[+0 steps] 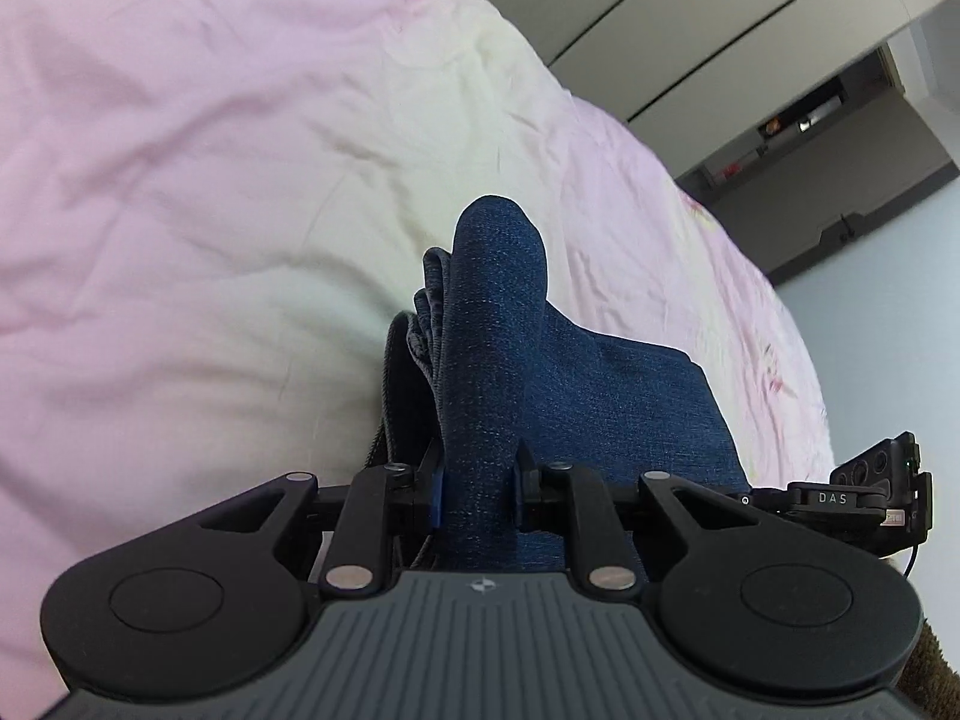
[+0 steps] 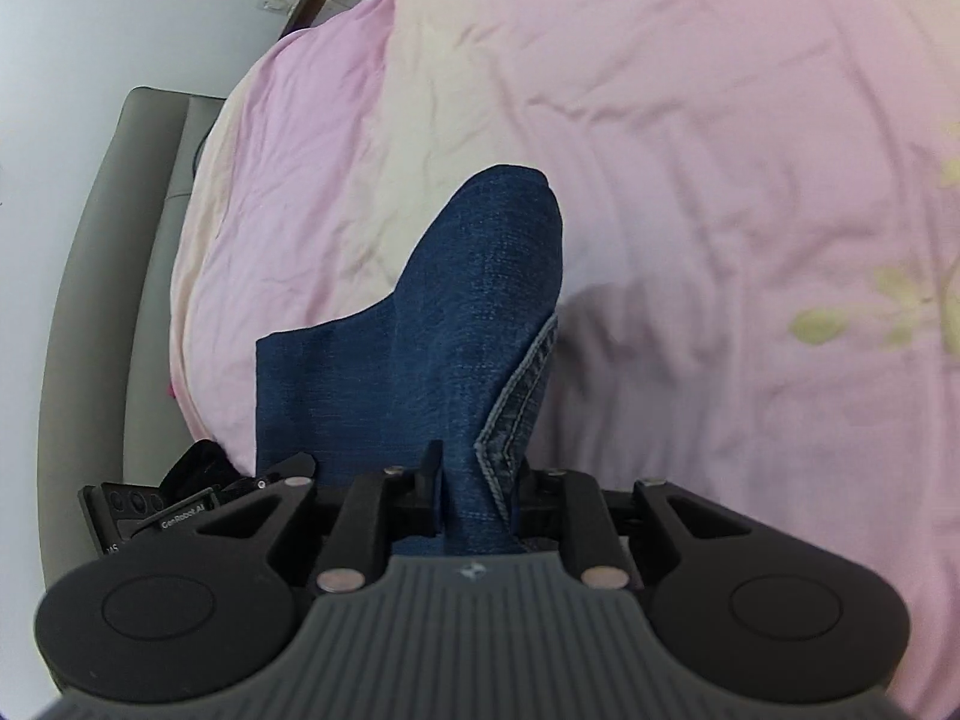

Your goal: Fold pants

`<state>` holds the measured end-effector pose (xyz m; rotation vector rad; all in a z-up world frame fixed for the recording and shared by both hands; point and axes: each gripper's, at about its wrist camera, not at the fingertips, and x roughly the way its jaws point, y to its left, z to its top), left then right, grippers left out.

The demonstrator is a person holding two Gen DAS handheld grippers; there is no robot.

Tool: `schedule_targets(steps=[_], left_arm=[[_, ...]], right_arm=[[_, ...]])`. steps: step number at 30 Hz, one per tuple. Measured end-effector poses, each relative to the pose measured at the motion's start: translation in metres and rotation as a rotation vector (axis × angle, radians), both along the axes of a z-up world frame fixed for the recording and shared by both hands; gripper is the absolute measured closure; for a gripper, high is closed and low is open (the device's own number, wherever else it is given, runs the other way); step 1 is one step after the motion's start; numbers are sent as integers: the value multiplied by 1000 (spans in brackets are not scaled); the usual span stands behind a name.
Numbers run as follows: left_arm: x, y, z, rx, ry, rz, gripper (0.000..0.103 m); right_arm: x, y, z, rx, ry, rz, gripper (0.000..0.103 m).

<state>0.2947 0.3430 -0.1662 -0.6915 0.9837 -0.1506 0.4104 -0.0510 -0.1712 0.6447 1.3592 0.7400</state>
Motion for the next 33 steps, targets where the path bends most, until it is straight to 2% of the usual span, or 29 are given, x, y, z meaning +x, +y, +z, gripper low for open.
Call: schedule_targets(steps=[3,5,7,9,10,12,15,17,18,19,20,22,25,28,30,33], left_arm=[[1,-5,-9,33,27,-19,80],[-2,-7,-14,47,29,-31,77],[-2,-9,-20,69,45,-32,68],[-5,-8,-16,74,51,-27,66],[-6,-9,-10,83,49,-30,66],[-11,-11,8,150,26,-36,66],[-19,-12,46,261,-97,-35,69],[-19,-14,68,246,-165,-41,75],[-16,-18,74,236,-190,-55,81],[-10,-26,76,247,-206,-74,85],[-4,-35,75,277,-209,-89,87],[9,-46,61,332,-189,-81,94],[26,-41,30,378,-108,-17,101],[34,-27,2,354,-36,13,98],[33,-27,-1,361,-32,17,98],[23,-29,15,370,-45,4,98]], right_arm=[[5,-3,-19,-40,-8,12,84],[3,-2,-31,-82,-27,27,80],[2,2,-39,-134,-58,46,73],[5,7,-49,-155,-67,39,71],[4,5,-48,-156,-66,33,69],[0,6,-36,-203,-109,35,66],[-11,4,-2,-327,-287,81,65],[-14,6,19,-376,-405,105,67],[-13,9,28,-387,-451,110,72],[-10,15,34,-393,-488,111,78],[-7,21,37,-398,-513,114,80],[3,35,36,-412,-527,115,87],[14,54,19,-474,-538,126,90],[17,61,-3,-510,-514,144,92],[19,66,-12,-515,-507,148,92],[16,67,-5,-528,-518,151,92]])
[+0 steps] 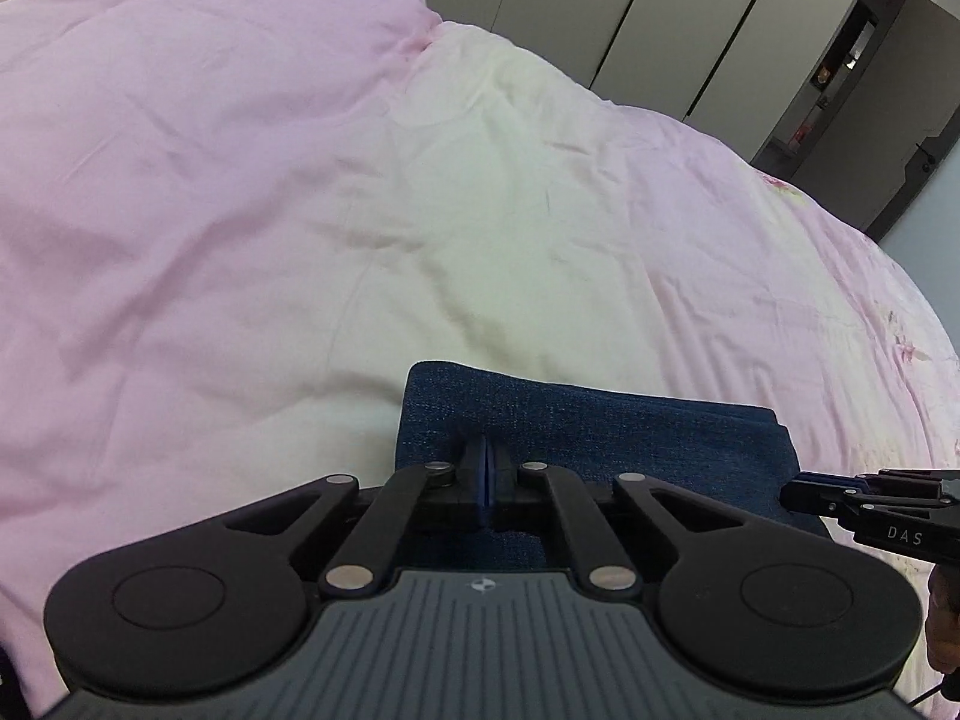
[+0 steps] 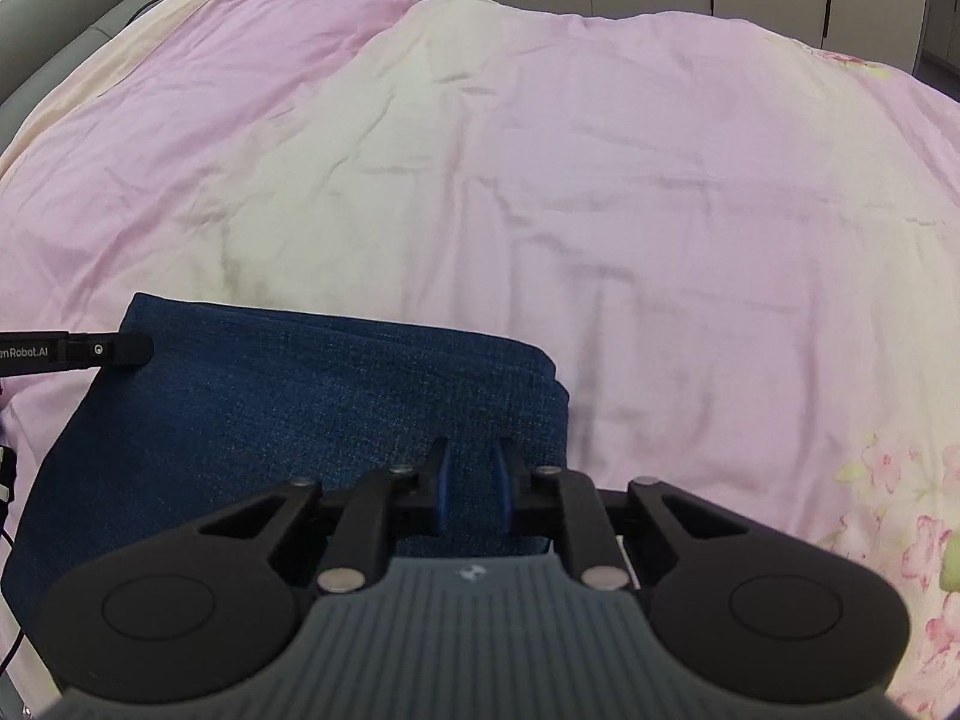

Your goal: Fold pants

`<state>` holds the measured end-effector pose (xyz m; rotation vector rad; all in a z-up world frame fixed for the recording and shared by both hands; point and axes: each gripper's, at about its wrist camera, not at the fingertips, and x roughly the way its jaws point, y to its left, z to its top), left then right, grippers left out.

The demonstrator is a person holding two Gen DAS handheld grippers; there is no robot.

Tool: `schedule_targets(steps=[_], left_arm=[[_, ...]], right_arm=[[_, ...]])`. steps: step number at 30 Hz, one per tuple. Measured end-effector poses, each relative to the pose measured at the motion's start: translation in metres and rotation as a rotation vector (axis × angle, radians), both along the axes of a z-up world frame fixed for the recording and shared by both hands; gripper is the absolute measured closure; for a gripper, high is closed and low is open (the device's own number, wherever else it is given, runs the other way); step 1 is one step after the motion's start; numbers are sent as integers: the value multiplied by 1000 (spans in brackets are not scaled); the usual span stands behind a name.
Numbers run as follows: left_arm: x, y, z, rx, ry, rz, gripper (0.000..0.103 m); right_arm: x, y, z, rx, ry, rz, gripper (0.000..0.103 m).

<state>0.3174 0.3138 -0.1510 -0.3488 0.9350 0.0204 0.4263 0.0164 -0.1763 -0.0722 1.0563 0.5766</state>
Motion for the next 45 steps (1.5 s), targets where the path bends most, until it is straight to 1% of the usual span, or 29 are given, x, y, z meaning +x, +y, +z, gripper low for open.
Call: schedule_targets(steps=[4,6,7,10,12,14,16,18,19,21,22,24,26,27,28,29,30,31,32,33,34,35,36,37,38,39,40,42,45], left_arm=[[-40,-19,24,68,-26,-93,98],[-63,-28,30,83,-21,-138,98],[-75,-35,32,97,-16,-158,98],[-97,-47,23,142,46,-192,98],[-108,-51,14,153,72,-182,98],[-116,-51,10,145,89,-155,98],[-124,-51,11,148,108,-130,98],[-135,-55,18,176,105,-118,98],[-140,-57,25,189,97,-114,95],[-157,-60,47,201,40,-88,90],[-165,-62,60,208,7,-75,85],[-183,-70,93,237,-63,-47,79],[-202,-82,125,268,-132,-24,68],[-211,-88,139,290,-148,-7,58],[-221,-97,153,315,-166,13,50],[-231,-106,165,332,-192,32,47],[-242,-115,176,338,-223,49,41],[-254,-123,185,334,-249,59,33],[-264,-131,192,325,-270,64,28],[-274,-140,198,318,-292,68,22],[-284,-148,203,317,-312,73,20],[-293,-157,207,325,-321,85,19],[-301,-166,210,341,-329,99,15],[-309,-175,213,363,-341,105,12],[-316,-184,214,385,-354,109,11],[-322,-191,214,403,-365,109,10],[-327,-197,214,412,-372,112,9],[-338,-206,212,401,-379,107,9],[-349,-218,205,370,-387,76,9]], right_arm=[[-30,-9,22,13,-7,44,91],[-54,-18,28,12,-21,57,91],[-67,-23,31,16,-28,63,91],[-106,-34,32,10,-42,66,91],[-131,-40,29,-11,-59,48,90],[-151,-47,26,-6,-47,33,88],[-169,-55,19,4,-1,18,88],[-184,-63,14,1,29,5,88],[-190,-66,14,-3,32,5,88],[-197,-75,24,17,20,-9,88],[-200,-80,34,40,1,-16,88],[-207,-88,62,73,-69,-15,87],[-217,-94,94,99,-149,-14,80],[-223,-97,111,115,-188,-15,67],[-230,-101,127,130,-224,-22,58],[-239,-105,141,146,-259,-28,56],[-248,-109,154,164,-290,-30,53],[-258,-114,166,181,-312,-31,52],[-268,-119,177,206,-322,-31,52],[-277,-125,187,242,-326,-30,52],[-289,-130,196,266,-339,-30,48],[-299,-134,203,273,-364,-34,45],[-311,-139,209,273,-396,-39,40],[-321,-143,214,274,-423,-44,38],[-330,-148,217,285,-438,-44,36],[-339,-154,219,304,-445,-46,32],[-350,-160,221,316,-448,-55,29],[-365,-170,222,312,-467,-75,29],[-391,-183,219,277,-524,-99,22]])
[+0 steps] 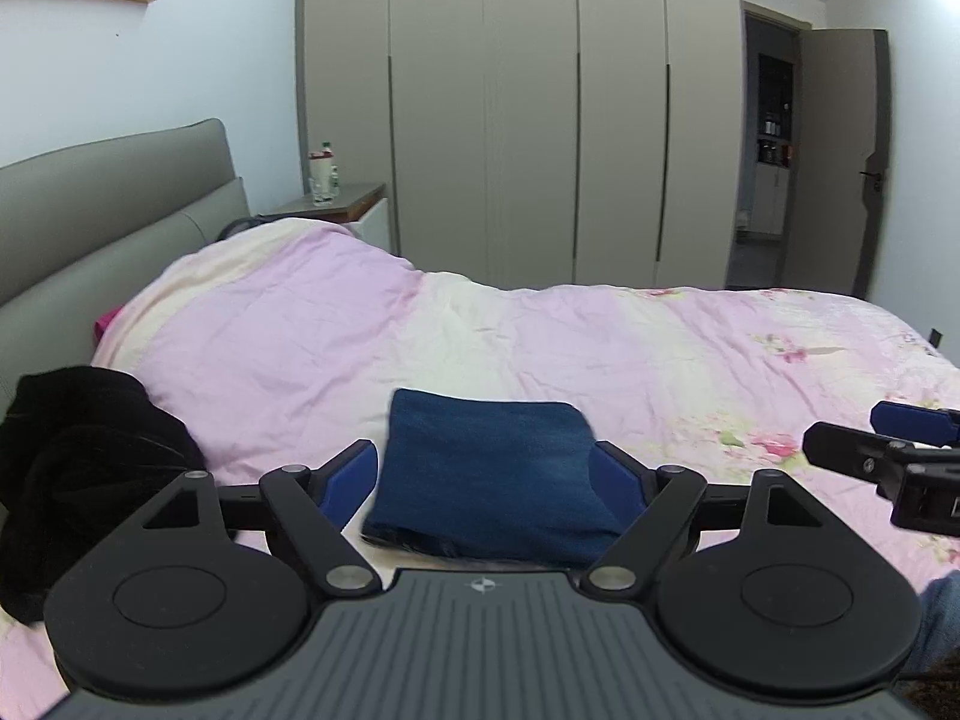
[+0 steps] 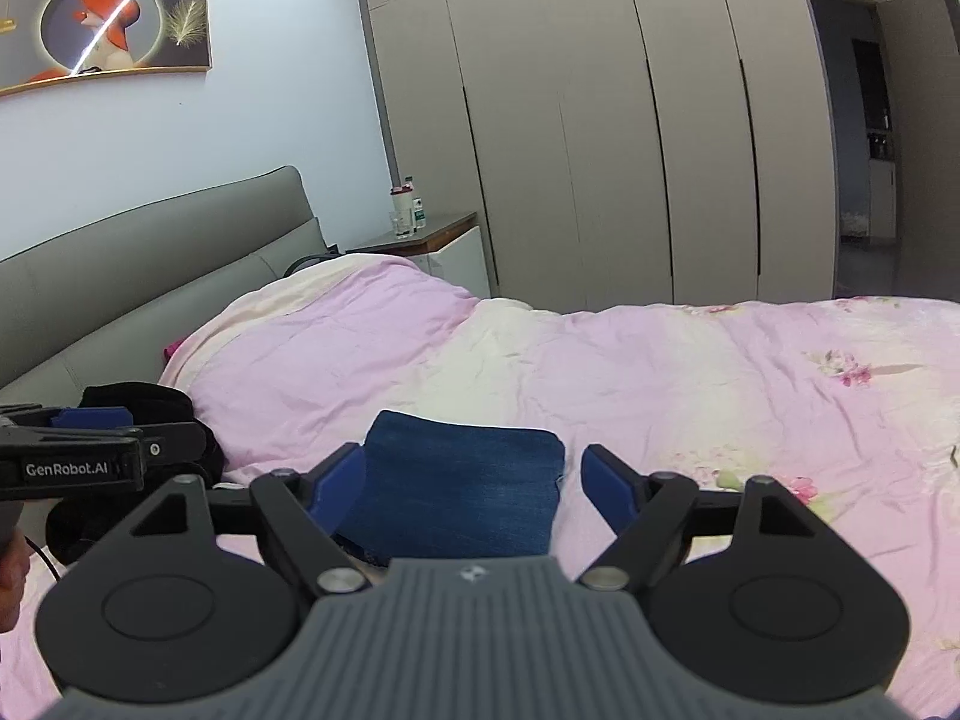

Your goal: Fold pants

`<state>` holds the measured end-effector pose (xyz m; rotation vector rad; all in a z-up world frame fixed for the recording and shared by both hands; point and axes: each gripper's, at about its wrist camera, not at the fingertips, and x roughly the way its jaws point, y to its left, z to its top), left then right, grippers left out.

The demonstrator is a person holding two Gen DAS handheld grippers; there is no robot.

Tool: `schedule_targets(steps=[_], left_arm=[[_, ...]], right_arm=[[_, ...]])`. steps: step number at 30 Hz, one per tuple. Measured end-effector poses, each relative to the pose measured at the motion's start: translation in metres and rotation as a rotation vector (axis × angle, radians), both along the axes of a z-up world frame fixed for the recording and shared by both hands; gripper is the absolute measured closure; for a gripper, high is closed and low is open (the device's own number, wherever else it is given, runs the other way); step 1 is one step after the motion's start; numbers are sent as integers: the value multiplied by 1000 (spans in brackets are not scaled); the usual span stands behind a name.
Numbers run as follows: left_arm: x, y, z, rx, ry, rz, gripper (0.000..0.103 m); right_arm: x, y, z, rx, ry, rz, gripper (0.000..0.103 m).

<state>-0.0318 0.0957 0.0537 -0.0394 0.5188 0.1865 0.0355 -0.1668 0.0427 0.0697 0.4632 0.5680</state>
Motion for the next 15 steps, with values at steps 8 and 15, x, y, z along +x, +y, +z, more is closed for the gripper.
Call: schedule_targets(steps=[8,15], left_arm=[[-10,-22,-34,-14,60,-40,9],[-21,-30,-48,-17,100,-37,9]], right_arm=[[-47,-23,-27,-55,-39,-45,20],[-49,-20,-49,-103,26,-62,20]])
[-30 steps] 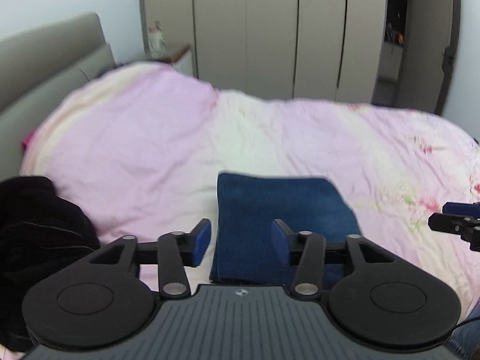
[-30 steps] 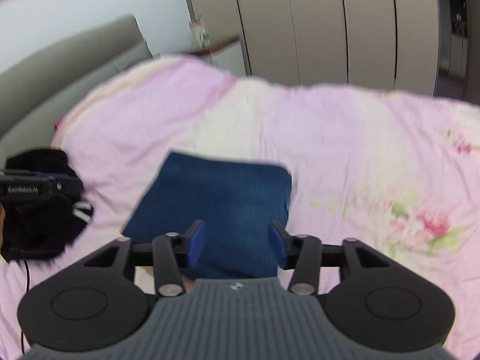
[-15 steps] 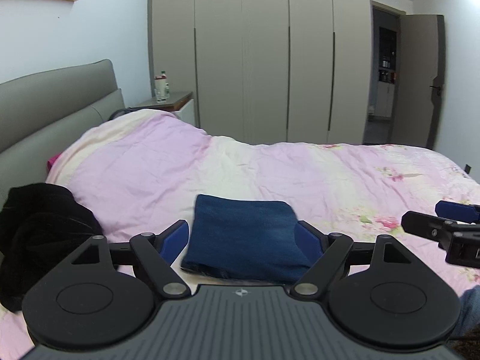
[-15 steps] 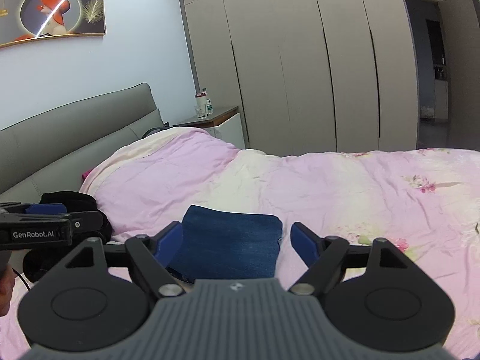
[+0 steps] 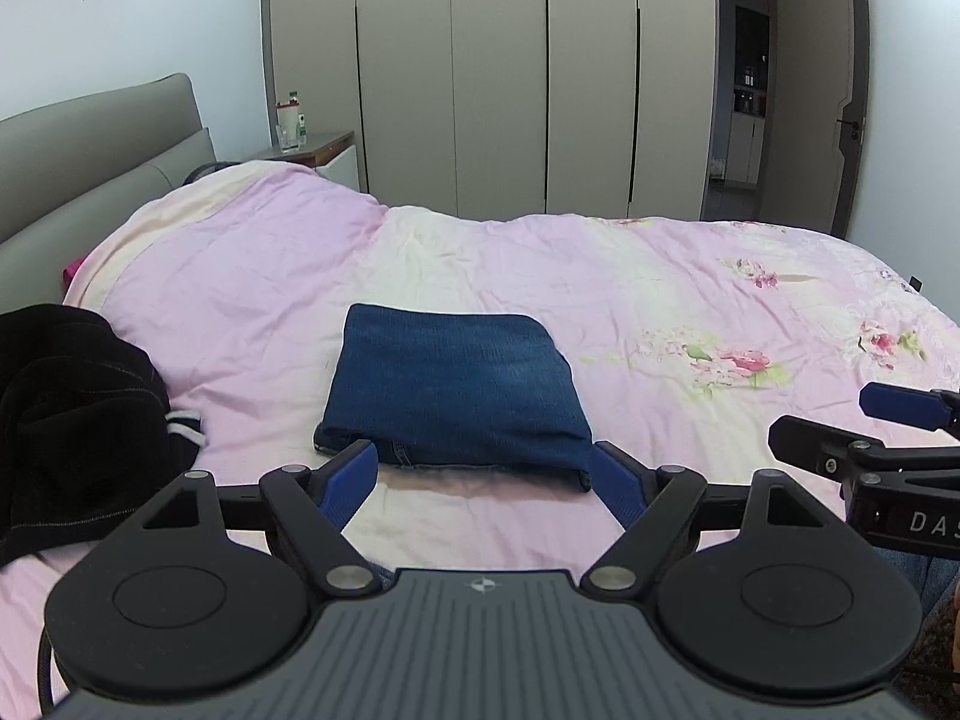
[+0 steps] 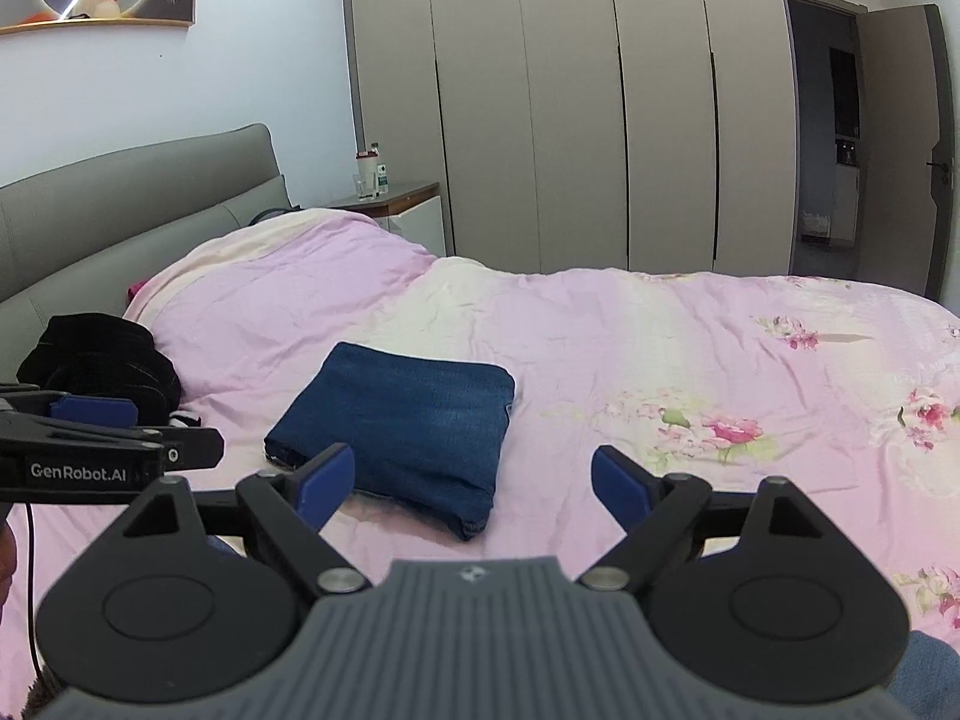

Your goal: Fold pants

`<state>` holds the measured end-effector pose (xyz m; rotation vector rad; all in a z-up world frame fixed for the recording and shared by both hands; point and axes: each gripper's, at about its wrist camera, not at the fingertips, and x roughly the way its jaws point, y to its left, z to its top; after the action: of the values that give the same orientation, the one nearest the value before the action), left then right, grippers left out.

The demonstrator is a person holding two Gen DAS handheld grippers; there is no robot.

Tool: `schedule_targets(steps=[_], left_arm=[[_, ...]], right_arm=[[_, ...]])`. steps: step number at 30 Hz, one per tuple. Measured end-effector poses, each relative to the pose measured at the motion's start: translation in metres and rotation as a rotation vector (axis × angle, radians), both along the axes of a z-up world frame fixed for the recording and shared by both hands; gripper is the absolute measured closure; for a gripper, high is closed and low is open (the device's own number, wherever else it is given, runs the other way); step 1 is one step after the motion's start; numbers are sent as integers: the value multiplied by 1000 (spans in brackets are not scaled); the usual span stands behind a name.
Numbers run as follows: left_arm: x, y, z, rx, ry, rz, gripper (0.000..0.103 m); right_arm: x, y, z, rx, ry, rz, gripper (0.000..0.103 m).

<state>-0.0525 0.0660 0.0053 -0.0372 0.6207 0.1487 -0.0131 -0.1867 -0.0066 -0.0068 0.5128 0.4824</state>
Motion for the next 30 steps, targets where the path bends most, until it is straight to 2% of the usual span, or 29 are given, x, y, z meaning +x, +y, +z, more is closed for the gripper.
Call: schedule_targets(steps=[3,30], left_arm=[[-1,-1,0,10,-2,1,9],[-2,2,3,21,-8,-9,9]], right_arm=[[4,0,-4,10,23,-3,20],[10,-1,-3,22,22,-22,20]])
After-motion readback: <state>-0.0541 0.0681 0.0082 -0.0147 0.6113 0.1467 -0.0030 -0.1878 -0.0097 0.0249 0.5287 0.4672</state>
